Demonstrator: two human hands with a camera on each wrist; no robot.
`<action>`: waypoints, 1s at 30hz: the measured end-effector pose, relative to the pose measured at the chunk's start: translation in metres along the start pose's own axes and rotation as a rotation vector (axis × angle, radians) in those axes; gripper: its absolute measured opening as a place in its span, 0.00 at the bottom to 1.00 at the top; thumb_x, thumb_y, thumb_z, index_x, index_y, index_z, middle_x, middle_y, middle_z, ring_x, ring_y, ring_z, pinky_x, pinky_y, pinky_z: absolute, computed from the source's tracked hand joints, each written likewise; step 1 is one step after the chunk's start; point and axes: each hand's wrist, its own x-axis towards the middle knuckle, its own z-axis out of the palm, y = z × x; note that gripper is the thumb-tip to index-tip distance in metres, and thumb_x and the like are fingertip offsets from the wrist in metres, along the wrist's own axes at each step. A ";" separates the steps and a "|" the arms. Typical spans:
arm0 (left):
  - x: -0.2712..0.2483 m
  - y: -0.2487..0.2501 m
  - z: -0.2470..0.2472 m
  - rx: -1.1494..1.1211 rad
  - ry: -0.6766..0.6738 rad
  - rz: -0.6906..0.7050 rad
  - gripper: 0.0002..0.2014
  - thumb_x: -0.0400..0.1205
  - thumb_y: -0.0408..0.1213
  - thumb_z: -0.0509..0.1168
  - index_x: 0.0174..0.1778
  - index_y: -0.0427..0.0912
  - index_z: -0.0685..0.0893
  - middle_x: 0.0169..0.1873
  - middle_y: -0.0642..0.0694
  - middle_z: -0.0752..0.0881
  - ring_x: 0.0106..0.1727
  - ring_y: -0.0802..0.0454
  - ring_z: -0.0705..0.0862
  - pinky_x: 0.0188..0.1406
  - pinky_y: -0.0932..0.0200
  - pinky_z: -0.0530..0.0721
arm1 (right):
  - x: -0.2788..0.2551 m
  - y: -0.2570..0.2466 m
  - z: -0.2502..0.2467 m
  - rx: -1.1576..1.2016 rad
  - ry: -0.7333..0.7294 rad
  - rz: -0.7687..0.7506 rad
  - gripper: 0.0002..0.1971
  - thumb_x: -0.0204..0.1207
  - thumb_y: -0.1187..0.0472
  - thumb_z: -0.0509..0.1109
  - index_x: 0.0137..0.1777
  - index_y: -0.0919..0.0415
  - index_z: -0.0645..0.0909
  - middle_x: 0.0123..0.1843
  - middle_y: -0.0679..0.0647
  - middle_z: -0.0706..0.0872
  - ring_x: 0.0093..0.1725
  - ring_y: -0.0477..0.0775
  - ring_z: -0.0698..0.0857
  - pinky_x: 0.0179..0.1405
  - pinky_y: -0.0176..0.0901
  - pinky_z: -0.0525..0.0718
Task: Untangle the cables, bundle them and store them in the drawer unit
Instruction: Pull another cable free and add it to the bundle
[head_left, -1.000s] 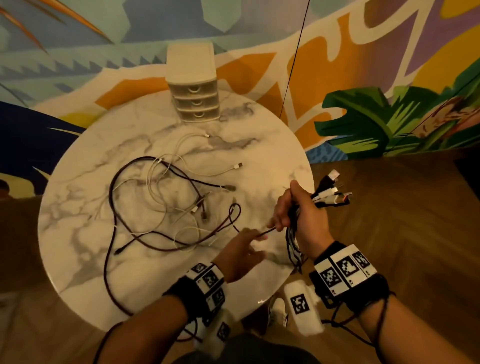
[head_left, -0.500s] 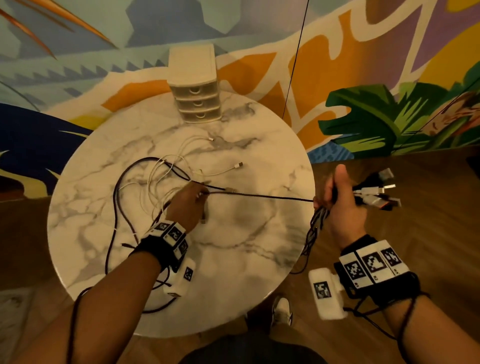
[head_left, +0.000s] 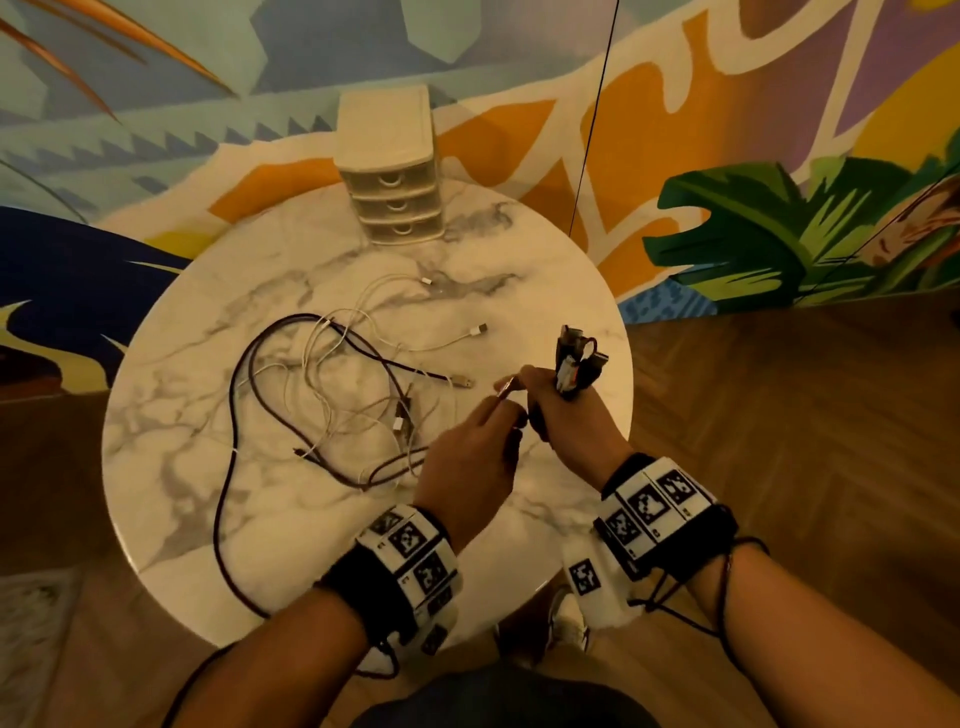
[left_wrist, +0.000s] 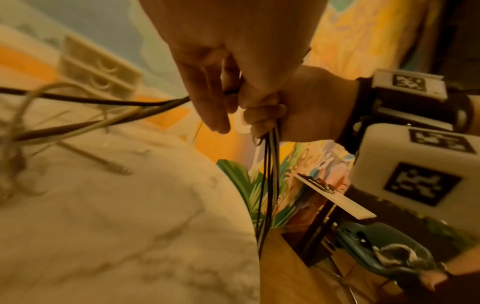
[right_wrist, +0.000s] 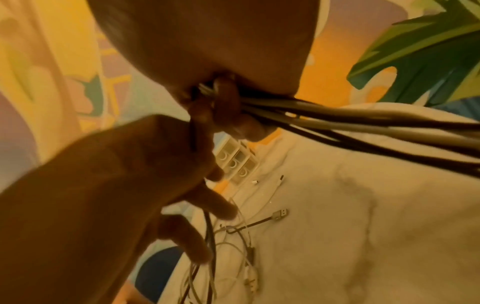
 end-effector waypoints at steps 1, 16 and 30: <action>-0.003 -0.009 0.005 0.008 -0.044 -0.074 0.05 0.84 0.36 0.59 0.52 0.43 0.78 0.51 0.48 0.81 0.32 0.49 0.81 0.30 0.54 0.82 | 0.000 0.002 -0.001 -0.020 -0.007 -0.023 0.15 0.84 0.54 0.58 0.47 0.58 0.85 0.23 0.50 0.71 0.22 0.42 0.69 0.27 0.35 0.69; 0.031 -0.126 -0.038 -0.012 0.170 -0.404 0.05 0.81 0.28 0.59 0.49 0.34 0.78 0.50 0.37 0.78 0.48 0.39 0.79 0.44 0.55 0.73 | 0.004 0.000 -0.038 0.074 0.142 -0.122 0.22 0.84 0.57 0.59 0.26 0.57 0.66 0.16 0.43 0.71 0.18 0.39 0.69 0.23 0.25 0.66; 0.039 -0.098 -0.068 0.088 0.235 -0.492 0.12 0.85 0.37 0.56 0.54 0.36 0.83 0.53 0.36 0.84 0.55 0.36 0.81 0.49 0.51 0.75 | 0.004 0.018 -0.043 0.295 0.233 -0.066 0.31 0.83 0.41 0.49 0.29 0.60 0.80 0.18 0.51 0.65 0.18 0.46 0.62 0.20 0.37 0.59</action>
